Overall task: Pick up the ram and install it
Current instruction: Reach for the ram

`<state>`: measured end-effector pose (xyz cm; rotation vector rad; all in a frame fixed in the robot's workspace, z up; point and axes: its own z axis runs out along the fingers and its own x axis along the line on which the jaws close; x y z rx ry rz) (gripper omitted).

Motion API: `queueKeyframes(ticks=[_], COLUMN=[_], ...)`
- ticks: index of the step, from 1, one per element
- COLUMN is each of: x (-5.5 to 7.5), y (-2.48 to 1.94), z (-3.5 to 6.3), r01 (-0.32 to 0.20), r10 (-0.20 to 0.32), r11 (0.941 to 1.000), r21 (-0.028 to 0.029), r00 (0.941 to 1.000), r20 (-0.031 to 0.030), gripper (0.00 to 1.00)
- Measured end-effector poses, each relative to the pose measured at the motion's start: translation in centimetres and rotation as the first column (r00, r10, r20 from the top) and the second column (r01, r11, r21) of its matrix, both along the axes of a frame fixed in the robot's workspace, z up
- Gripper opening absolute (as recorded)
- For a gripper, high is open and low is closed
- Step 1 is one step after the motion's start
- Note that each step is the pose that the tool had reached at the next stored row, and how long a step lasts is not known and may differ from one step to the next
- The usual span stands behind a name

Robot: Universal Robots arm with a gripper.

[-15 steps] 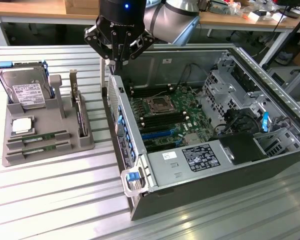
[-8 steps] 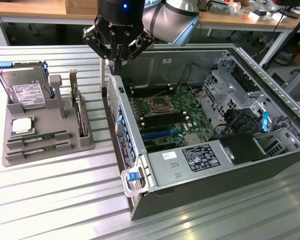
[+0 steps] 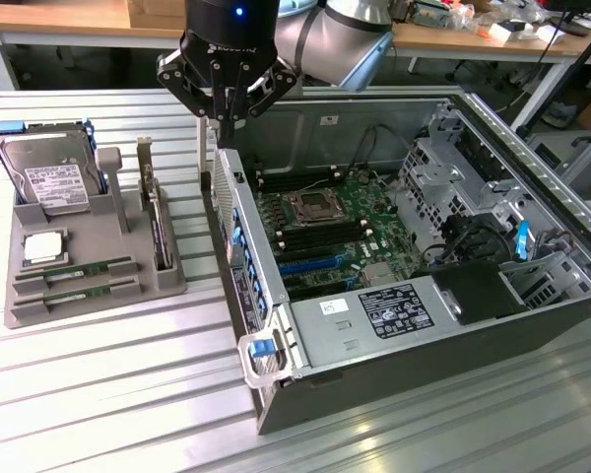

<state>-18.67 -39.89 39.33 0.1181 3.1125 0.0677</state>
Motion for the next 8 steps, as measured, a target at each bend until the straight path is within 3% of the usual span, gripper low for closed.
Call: queueKeyframes(ticks=[8], x=[-0.47], y=[0.0], z=[0.0], r01=[0.0], r10=[0.0], r11=[1.0], r21=[0.0], r00=[1.0], r20=[0.0], gripper=[0.11])
